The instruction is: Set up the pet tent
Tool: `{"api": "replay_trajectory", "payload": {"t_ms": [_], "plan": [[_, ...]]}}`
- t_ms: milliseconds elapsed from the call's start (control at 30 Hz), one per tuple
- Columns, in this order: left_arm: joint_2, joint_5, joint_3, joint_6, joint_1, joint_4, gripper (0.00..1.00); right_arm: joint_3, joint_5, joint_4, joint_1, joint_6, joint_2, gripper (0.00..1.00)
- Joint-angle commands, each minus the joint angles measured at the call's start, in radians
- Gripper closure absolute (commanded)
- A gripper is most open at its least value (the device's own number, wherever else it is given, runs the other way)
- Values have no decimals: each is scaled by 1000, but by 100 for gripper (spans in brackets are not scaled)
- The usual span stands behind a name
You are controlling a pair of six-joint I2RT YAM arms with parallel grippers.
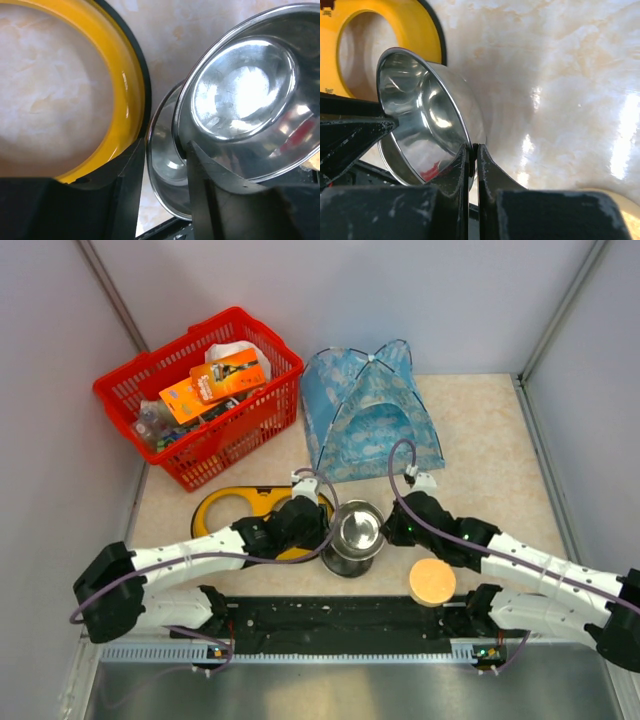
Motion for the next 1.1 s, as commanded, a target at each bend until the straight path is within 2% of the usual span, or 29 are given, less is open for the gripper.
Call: {"api": "replay_trajectory", "payload": {"t_ms": [0, 133, 300, 400, 567, 667, 900, 1067], "plan": [[93, -38, 18, 30, -2, -123, 60, 50, 171, -9, -8, 41, -79, 100], [96, -47, 29, 34, 0, -125, 62, 47, 199, -44, -10, 35, -85, 100], [73, -60, 29, 31, 0, -142, 48, 47, 254, -81, -10, 32, -85, 100], [43, -66, 14, 11, 0, -139, 43, 39, 225, -31, -10, 9, -96, 100], [-59, -136, 11, -36, 0, -172, 43, 30, 101, 127, -11, -36, -82, 100], [-152, -222, 25, -88, 0, -244, 41, 53, 47, 204, -10, -40, 5, 100], [-428, -506, 74, -231, 1, -533, 38, 126, -77, 413, 1, -19, 280, 100], [-586, -537, 22, -205, 0, -524, 38, 226, -118, 511, 33, -11, 458, 100]]}}
